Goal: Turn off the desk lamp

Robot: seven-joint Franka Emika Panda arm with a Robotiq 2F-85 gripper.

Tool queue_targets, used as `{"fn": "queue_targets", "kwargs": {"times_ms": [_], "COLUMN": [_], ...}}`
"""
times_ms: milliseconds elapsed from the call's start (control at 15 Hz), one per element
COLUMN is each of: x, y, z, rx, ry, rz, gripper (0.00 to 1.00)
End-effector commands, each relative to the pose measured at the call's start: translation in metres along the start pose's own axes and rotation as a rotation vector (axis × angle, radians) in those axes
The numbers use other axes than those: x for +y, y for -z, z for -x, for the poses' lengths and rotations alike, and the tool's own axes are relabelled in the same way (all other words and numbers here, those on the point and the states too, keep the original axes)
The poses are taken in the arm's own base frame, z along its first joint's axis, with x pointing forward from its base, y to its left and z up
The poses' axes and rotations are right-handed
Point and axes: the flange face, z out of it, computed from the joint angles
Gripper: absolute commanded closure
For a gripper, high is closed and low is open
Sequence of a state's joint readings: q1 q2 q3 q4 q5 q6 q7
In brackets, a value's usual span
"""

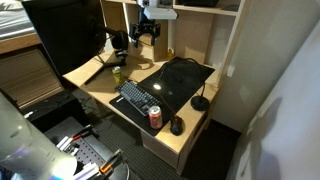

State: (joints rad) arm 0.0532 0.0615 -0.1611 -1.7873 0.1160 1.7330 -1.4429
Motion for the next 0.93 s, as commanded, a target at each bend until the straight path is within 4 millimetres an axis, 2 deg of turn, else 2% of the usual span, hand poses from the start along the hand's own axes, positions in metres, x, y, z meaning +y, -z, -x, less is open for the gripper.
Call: {"fn": "queue_targets", "kwargs": {"times_ms": [0, 67, 333, 533, 867], "x": [0.033, 0.018, 0.031, 0.074, 0.138], "y": [-0.010, -0.015, -0.014, -0.057, -0.081], "z": [-0.016, -0.012, -0.018, -0.022, -0.031], "rx": [-0.004, -0.010, -0.011, -0.063, -0.046], "ry": [-0.055, -0.032, -0.049, -0.114, -0.135], "rz": [0.012, -0.002, 0.008, 0.015, 0.044], "gripper": [0.00, 0.00, 0.00, 0.00, 0.00]}}
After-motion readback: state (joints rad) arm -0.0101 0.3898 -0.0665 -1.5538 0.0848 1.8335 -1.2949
